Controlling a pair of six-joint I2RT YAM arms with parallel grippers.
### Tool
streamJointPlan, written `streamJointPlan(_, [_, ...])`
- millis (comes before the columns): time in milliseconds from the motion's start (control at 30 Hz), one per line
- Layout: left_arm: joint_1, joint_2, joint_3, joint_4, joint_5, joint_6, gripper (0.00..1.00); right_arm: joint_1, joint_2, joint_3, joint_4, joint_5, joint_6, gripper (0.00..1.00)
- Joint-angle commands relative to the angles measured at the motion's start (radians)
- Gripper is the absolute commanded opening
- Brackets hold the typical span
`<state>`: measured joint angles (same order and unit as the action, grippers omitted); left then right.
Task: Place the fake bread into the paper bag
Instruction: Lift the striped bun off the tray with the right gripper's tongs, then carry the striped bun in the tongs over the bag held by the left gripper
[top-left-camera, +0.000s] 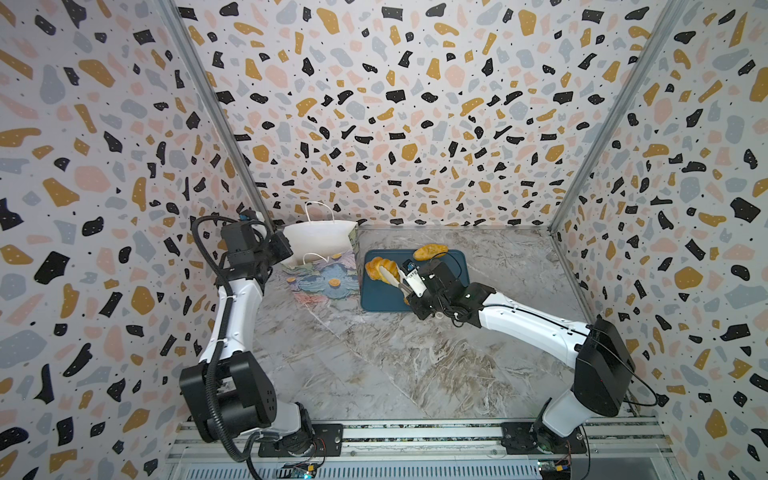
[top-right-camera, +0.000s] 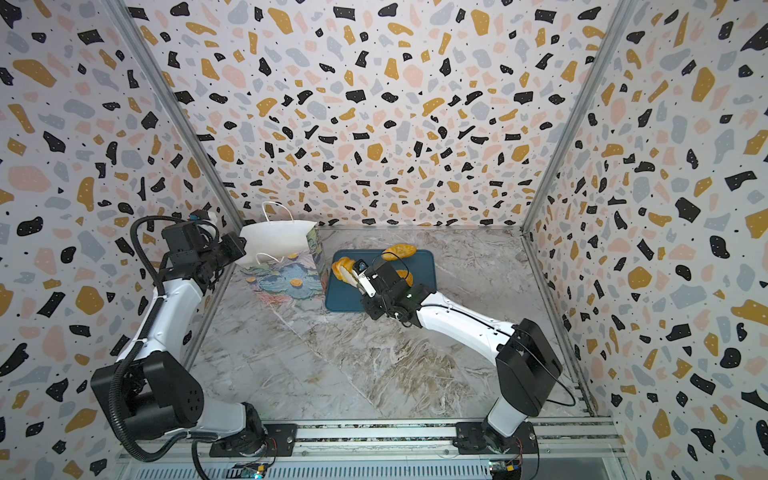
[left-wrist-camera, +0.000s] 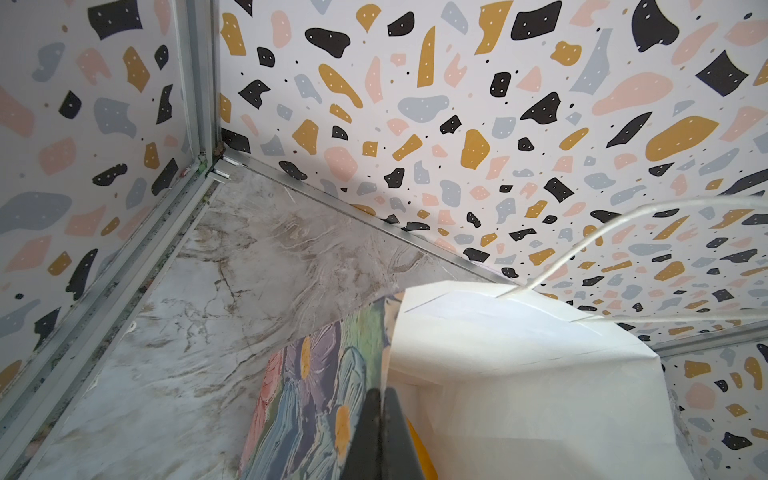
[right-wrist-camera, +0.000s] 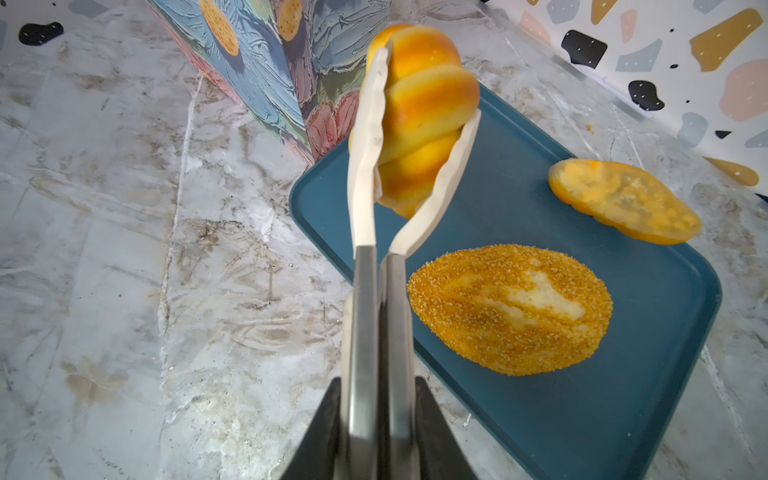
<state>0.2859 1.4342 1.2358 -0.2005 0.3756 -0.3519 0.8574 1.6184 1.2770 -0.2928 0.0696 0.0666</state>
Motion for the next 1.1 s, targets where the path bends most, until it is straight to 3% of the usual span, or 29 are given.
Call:
streamJointPlan(0, [0.002,-0.023,-0.008,0.025,0.002,0.007,0.00,-0.003,-0.055,0.082,0.032,-0.007,0.009,0.19])
streamJointPlan(1067, [0.002,-0.025,-0.009,0.028,0.009,0.006,0.00,-0.003,-0.043,0.267,0.100,-0.094,-0.017,0.18])
